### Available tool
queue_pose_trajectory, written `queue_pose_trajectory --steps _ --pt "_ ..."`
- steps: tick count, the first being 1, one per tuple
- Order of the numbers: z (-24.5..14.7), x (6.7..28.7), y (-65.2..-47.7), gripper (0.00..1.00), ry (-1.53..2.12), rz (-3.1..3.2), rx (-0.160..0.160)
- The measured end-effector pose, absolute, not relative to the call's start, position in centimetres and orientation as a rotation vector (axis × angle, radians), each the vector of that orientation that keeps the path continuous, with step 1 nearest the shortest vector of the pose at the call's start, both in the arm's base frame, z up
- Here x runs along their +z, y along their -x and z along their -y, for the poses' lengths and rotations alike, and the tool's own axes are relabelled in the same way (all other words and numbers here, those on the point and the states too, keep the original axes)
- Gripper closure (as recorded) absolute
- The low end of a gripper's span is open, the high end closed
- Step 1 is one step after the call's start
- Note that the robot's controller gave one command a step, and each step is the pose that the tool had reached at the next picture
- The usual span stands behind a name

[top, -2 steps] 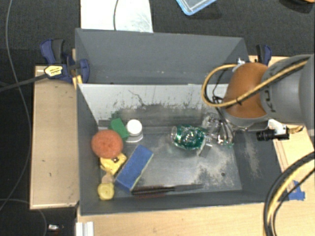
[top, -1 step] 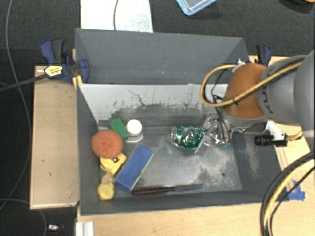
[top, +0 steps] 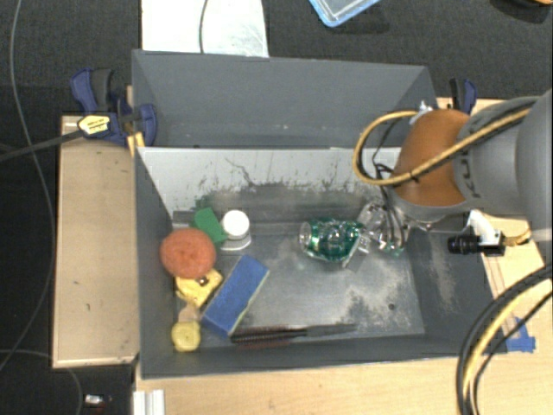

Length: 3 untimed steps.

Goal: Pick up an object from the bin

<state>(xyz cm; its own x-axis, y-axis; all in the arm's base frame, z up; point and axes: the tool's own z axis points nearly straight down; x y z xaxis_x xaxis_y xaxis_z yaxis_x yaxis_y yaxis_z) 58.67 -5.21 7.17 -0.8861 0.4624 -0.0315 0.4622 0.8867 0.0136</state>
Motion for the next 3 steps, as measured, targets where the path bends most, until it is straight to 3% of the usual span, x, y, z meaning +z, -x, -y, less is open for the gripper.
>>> queue_pose_trajectory --steps 1,2,3 --pt "4.6 7.1 -58.6 0.00 -0.671 -3.038 0.007" --pt "6.0 9.2 -59.1 0.00 -0.772 -3.007 0.009" --pt "6.5 17.2 -58.7 0.00 -0.728 -3.023 0.008"
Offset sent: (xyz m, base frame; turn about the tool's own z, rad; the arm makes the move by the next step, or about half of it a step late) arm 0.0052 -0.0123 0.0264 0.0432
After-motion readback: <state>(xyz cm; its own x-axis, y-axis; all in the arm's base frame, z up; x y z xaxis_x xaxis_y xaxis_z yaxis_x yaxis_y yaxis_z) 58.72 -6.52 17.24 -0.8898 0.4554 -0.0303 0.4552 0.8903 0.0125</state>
